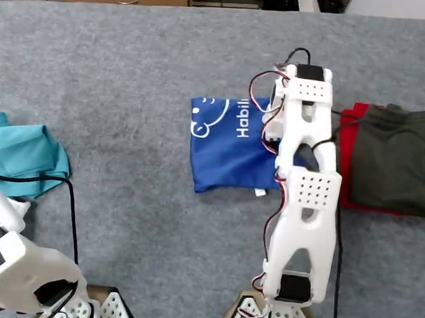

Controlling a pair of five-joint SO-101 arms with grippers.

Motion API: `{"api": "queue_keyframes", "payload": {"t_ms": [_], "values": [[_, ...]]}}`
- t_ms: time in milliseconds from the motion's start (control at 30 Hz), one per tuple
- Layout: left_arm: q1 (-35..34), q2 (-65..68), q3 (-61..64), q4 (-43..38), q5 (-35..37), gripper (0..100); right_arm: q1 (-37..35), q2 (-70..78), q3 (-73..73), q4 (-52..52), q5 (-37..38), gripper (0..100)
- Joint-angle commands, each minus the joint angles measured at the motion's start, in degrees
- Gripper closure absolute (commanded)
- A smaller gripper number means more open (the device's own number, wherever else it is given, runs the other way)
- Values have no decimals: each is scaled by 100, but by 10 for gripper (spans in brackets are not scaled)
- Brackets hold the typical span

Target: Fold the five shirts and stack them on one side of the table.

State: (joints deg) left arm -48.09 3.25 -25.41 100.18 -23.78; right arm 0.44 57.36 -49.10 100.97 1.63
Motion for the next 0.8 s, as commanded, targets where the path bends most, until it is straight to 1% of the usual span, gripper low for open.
{"api": "queue_keyframes", "payload": {"t_ms": [0,100,200,267,400,533,667,700,767], "values": [[-97,-295,-26,62,0,981,-84,40,-268,123,246,998],[-97,-295,-26,62,0,981,84,13,-286,132,703,996],[-97,-295,-26,62,0,981,259,-171,-242,132,1503,997],[-79,-303,-79,62,0,981,435,-356,-277,132,2303,997],[-79,-488,-35,62,9,981,778,-664,-611,35,4475,997],[-53,-831,220,62,-26,981,989,-664,-1174,-519,5987,997],[-44,-1130,580,62,-35,981,884,-664,-1437,-993,7095,996],[-44,-1182,651,62,-35,981,796,-664,-1429,-1143,7279,996],[-44,-1262,809,62,-35,981,620,-611,-1393,-1459,7367,996]]}}
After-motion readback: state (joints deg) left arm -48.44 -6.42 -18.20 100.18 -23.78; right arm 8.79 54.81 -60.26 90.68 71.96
